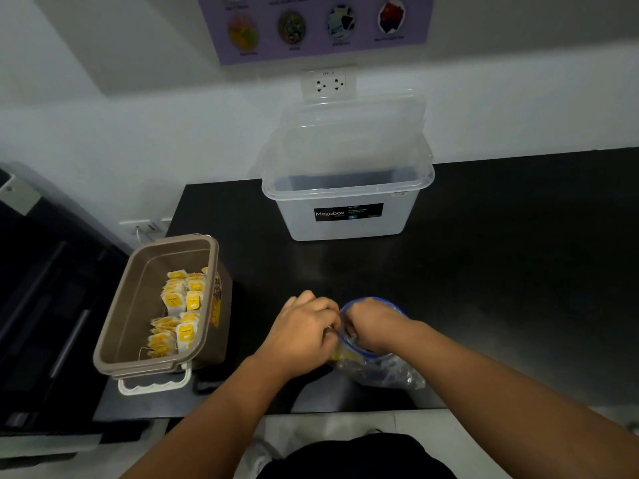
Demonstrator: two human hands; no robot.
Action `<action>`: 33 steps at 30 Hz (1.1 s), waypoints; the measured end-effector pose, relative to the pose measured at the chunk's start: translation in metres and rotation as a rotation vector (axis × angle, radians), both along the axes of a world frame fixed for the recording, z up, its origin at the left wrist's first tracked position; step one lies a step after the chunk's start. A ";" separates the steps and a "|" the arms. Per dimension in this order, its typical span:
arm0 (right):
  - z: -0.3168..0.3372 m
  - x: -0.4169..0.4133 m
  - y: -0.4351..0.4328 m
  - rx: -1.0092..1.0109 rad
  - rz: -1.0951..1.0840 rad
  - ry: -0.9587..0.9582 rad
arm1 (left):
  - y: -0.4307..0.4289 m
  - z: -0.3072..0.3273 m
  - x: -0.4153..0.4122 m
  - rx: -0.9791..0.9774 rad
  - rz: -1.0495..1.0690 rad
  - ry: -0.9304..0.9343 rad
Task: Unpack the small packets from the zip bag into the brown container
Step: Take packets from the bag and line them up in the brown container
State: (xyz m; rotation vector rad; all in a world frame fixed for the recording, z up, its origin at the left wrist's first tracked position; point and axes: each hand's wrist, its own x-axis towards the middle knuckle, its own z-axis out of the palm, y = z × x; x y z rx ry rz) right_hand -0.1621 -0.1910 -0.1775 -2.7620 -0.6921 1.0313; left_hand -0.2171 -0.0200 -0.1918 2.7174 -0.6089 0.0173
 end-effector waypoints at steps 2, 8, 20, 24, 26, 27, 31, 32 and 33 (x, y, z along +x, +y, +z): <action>-0.004 0.001 -0.008 0.062 -0.058 0.023 | 0.005 -0.001 0.002 0.044 0.000 0.070; -0.010 0.002 -0.019 0.209 -0.147 0.071 | 0.010 -0.014 0.002 0.123 0.024 0.292; -0.031 -0.004 -0.002 0.099 0.018 0.086 | 0.005 -0.032 -0.007 -0.049 0.115 0.436; -0.037 -0.001 -0.002 0.105 -0.004 0.081 | 0.006 -0.032 -0.006 -0.123 0.125 0.432; -0.038 0.000 -0.003 0.103 -0.001 0.076 | 0.006 -0.029 -0.006 -0.186 0.131 0.435; -0.038 0.000 -0.003 0.108 -0.002 0.071 | 0.006 -0.027 -0.007 -0.214 0.131 0.437; -0.046 0.002 -0.004 0.137 -0.047 0.054 | 0.008 -0.021 -0.006 -0.283 0.133 0.457; -0.046 0.002 -0.003 0.129 -0.050 0.053 | 0.009 -0.020 -0.006 -0.292 0.133 0.464; -0.047 0.003 -0.002 0.122 -0.046 0.056 | 0.010 -0.020 -0.005 -0.290 0.132 0.476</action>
